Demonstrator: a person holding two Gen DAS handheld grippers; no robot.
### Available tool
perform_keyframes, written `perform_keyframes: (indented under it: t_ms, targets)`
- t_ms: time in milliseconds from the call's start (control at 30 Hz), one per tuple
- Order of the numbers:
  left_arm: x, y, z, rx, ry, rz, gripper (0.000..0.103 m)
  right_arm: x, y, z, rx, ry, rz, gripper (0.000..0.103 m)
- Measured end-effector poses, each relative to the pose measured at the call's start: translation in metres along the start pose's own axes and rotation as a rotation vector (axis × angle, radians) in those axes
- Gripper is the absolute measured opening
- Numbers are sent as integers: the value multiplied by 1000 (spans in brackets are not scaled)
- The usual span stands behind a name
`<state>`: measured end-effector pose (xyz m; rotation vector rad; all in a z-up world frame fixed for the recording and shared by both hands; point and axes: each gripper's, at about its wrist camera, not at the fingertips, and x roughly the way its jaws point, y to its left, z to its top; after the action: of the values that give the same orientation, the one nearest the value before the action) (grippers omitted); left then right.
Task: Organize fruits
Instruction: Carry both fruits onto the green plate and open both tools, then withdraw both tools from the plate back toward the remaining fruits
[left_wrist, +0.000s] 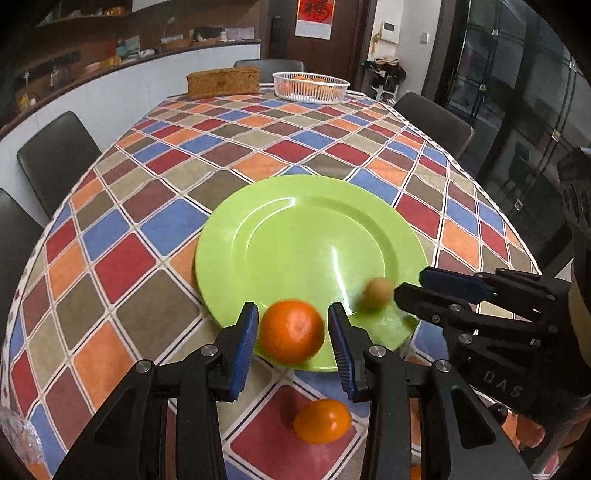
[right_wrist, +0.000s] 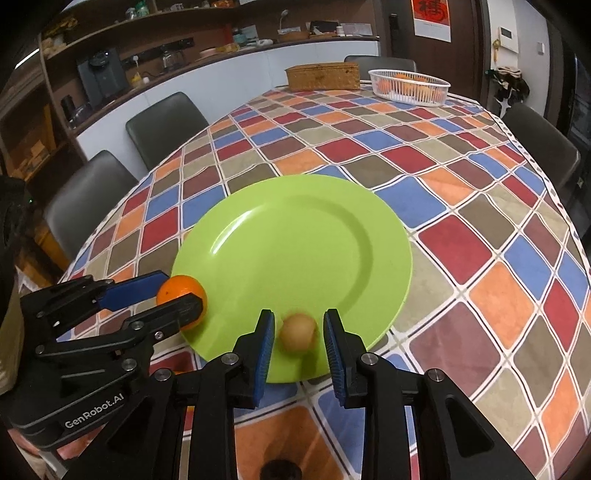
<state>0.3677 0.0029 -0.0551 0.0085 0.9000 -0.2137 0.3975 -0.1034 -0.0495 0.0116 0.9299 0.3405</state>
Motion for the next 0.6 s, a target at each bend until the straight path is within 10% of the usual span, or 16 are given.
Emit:
perform_keyframes:
  t_ms: [600]
  targets:
    - [-96,-34,-44,26,-156,37,54,-95,13,-47,-16,-152,6,36]
